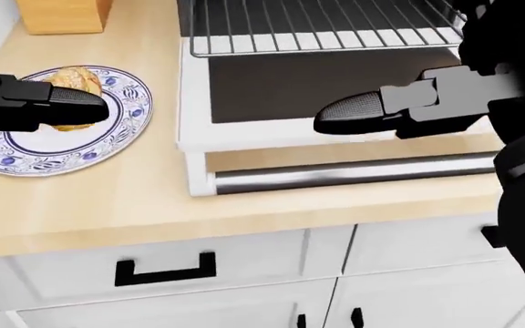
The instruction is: Place the scone on the rack of the toaster oven.
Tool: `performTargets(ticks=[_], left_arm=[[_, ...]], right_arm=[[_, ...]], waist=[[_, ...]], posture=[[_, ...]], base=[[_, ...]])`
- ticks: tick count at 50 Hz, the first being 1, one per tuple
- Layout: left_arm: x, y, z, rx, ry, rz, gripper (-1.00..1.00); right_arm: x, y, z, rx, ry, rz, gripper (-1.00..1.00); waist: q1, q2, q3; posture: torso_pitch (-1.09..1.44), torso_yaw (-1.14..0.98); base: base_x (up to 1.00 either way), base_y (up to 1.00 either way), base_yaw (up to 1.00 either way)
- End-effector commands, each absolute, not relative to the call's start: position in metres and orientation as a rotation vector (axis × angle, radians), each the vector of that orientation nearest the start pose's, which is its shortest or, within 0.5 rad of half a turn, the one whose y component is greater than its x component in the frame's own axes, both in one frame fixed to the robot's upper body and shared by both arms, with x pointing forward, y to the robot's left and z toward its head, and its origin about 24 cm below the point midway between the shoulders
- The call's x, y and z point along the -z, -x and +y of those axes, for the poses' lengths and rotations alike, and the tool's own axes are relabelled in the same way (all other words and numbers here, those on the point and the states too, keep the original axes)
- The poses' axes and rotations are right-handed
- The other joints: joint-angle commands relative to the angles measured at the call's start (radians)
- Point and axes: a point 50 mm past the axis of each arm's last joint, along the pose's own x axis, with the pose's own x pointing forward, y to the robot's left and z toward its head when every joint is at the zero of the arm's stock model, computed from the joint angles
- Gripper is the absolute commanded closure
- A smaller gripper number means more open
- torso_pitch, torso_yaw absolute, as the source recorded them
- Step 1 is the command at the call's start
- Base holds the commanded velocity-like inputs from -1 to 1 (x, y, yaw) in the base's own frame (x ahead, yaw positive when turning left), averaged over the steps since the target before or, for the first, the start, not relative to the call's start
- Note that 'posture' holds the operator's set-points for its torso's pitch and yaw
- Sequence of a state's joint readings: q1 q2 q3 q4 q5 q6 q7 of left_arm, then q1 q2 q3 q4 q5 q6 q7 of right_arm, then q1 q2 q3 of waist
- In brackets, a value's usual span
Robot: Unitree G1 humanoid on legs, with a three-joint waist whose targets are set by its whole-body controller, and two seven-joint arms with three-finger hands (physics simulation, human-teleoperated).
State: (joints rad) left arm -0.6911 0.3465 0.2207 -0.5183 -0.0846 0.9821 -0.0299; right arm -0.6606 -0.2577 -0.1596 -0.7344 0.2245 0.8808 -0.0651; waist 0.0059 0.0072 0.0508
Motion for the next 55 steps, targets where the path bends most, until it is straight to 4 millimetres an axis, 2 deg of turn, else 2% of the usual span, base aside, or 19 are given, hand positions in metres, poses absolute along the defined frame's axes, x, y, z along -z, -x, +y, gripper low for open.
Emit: performTargets(ticks=[1,4,5,6,8,9,16,17,19,21,23,24,25,27,33,39,44,50,55], left_arm=[[-0.291,-0.279,0.188,-0.071,-0.189,-0.377,-1.0],[-0.29,-0.279,0.188,-0.071,-0.19,-0.376,-1.0],[-0.29,-0.28,0.188,-0.071,-0.192,-0.376,-1.0],[-0.291,-0.28,0.188,-0.072,-0.192,-0.376,-1.0],[-0.291,-0.28,0.188,-0.073,-0.191,-0.377,-1.0],[-0.291,-0.28,0.188,-0.074,-0.193,-0.377,-1.0],[-0.29,-0.28,0.189,-0.074,-0.196,-0.376,-1.0],[-0.29,-0.28,0.189,-0.076,-0.193,-0.376,-1.0],[-0.29,-0.279,0.189,-0.075,-0.195,-0.376,-1.0],[-0.291,-0.279,0.189,-0.077,-0.196,-0.377,-1.0],[-0.291,-0.278,0.19,-0.08,-0.198,-0.377,-1.0],[-0.292,-0.278,0.191,-0.081,-0.198,-0.377,-1.0],[-0.292,-0.278,0.191,-0.081,-0.2,-0.378,-1.0],[-0.292,-0.277,0.191,-0.083,-0.201,-0.378,-1.0],[-0.292,-0.278,0.192,-0.084,-0.21,-0.374,-1.0],[-0.29,-0.282,0.193,-0.08,-0.191,-0.358,-1.0],[-0.303,-0.288,0.194,-0.057,-0.19,-0.379,-1.0],[-0.29,-0.308,0.207,-0.108,-0.333,-0.282,-1.0],[-0.284,-0.322,0.212,-0.114,-0.335,-0.241,-1.0]], right_arm=[[-0.301,-0.247,-0.158,-0.046,0.08,-0.589,-1.0],[-0.299,-0.246,-0.159,-0.046,0.071,-0.588,-1.0],[-0.3,-0.245,-0.16,-0.044,0.065,-0.594,-1.0],[-0.299,-0.246,-0.161,-0.035,0.066,-0.589,-1.0],[-0.301,-0.244,-0.161,-0.036,0.065,-0.594,-1.0],[-0.301,-0.244,-0.161,-0.035,0.066,-0.597,-1.0],[-0.301,-0.243,-0.16,-0.041,0.072,-0.602,-1.0],[-0.3,-0.243,-0.159,-0.045,0.082,-0.6,-1.0],[-0.3,-0.244,-0.159,-0.044,0.069,-0.599,-1.0],[-0.3,-0.245,-0.16,-0.037,0.065,-0.599,-1.0],[-0.3,-0.245,-0.161,-0.03,0.067,-0.601,-1.0],[-0.301,-0.244,-0.161,-0.036,0.06,-0.603,-1.0],[-0.301,-0.244,-0.161,-0.031,0.065,-0.601,-1.0],[-0.302,-0.243,-0.16,-0.035,0.068,-0.607,-1.0],[-0.301,-0.241,-0.16,-0.041,0.069,-0.607,-1.0],[-0.303,-0.239,-0.16,-0.037,0.077,-0.609,-1.0],[-0.302,-0.238,-0.161,-0.035,0.076,-0.609,-1.0],[-0.303,-0.236,-0.162,-0.038,0.078,-0.609,-1.0],[-0.302,-0.234,-0.163,-0.036,0.081,-0.608,-1.0]], waist=[[-0.006,0.013,-0.024],[0.0,-0.002,-0.026],[0.005,-0.016,-0.003],[0.011,-0.02,-0.012],[0.022,-0.065,-0.023],[0.023,-0.036,-0.011],[0.003,-0.009,-0.024],[0.001,-0.006,-0.054],[-0.006,0.003,0.003],[-0.007,0.005,0.013],[-0.017,0.018,-0.021],[-0.02,0.032,-0.023],[-0.021,0.01,-0.019],[-0.02,0.006,-0.029],[-0.01,-0.009,-0.026],[-0.004,-0.01,-0.025],[-0.003,-0.008,-0.024],[-0.002,-0.006,-0.022],[-0.001,-0.007,-0.022]], posture=[[0.0,0.0],[0.0,0.0],[0.0,0.0],[0.0,0.0],[0.0,0.0],[0.0,0.0],[0.0,0.0],[0.0,0.0],[0.0,0.0],[0.0,0.0],[0.0,0.0],[0.0,0.0],[0.0,0.0],[0.0,0.0],[0.0,0.0],[0.0,0.0],[0.0,0.0],[0.0,0.0],[0.0,0.0]], base=[[0.16,0.0,0.0],[0.16,0.0,0.0],[0.0,0.0,0.0],[0.0,0.0,0.0],[0.0,0.0,0.0],[0.0,0.0,0.0],[0.0,0.0,0.0],[0.23,0.0,0.0],[0.39,0.0,0.0],[0.22,0.0,0.0],[0.0,0.0,0.0],[0.0,0.0,0.0],[0.0,0.0,0.0],[0.0,0.0,0.0],[0.0,0.0,0.0],[0.0,0.0,0.0],[0.0,0.0,0.0],[0.0,0.0,0.0],[0.0,0.0,0.0]])
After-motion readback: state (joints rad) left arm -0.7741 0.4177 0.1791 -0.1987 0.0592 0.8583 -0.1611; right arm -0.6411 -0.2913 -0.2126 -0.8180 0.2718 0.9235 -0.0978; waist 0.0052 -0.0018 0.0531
